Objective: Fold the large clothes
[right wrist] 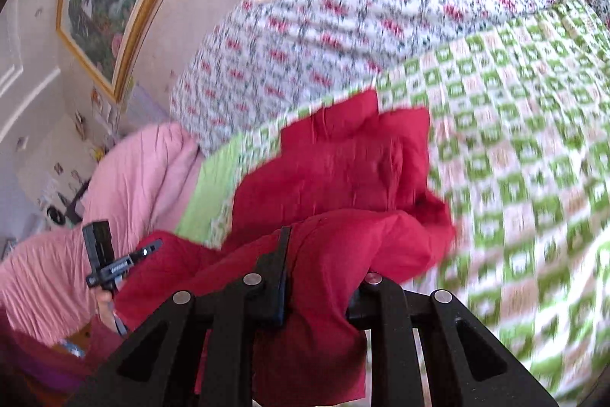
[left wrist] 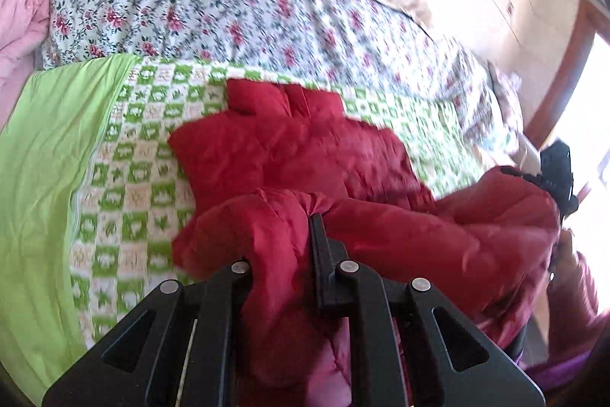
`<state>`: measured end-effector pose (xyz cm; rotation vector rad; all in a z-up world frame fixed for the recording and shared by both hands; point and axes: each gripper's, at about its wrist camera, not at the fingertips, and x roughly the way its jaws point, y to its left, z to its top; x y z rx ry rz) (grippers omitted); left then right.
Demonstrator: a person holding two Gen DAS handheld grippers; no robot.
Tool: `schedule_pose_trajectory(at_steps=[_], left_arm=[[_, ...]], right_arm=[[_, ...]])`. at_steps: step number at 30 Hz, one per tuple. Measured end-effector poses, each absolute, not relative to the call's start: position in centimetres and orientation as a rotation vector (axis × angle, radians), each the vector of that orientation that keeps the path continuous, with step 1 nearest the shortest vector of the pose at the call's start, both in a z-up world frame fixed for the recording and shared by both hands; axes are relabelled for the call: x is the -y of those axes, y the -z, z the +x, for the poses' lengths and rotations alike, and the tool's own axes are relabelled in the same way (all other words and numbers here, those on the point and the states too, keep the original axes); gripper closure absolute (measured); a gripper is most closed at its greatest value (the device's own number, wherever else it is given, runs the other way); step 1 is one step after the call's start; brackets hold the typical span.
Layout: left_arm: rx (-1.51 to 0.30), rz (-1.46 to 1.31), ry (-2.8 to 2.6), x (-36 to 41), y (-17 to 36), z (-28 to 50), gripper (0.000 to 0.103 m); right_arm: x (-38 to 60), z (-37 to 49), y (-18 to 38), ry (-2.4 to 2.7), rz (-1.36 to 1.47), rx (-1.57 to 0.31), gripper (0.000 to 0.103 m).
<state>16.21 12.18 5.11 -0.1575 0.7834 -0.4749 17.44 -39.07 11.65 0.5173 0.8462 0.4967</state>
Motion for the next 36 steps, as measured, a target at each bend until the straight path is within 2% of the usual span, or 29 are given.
schedule_pose_trajectory(at_steps=[9,14,16,23,36], left_arm=[[-0.844,-0.346,0.401,-14.2,-3.0,25.1,0.091],[-0.925,-0.418,0.359,-14.9,-0.3,30.2,0.091],[-0.957,-0.433,0.355,-15.0,0.9,31.9,0.090],[-1.011,-0.476,0.365,-15.4,4.3,36.1,0.087],[-0.924,-0.500,0.395,-18.2,1.4,36.0,0.085]], right_arm=[[38.3,28.2,-10.8,-0.437,0.559,-0.846,0.084],[38.3,34.0,-7.6,-0.363,0.636,-0.896,0.081],[38.6,36.0,-5.9,-0.344,0.680,-0.921,0.077],[38.6,40.5,-0.5,-0.276,0.757,-0.998,0.076],[38.9,43.9,3.5,-0.220,0.907,-1.008,0.076]])
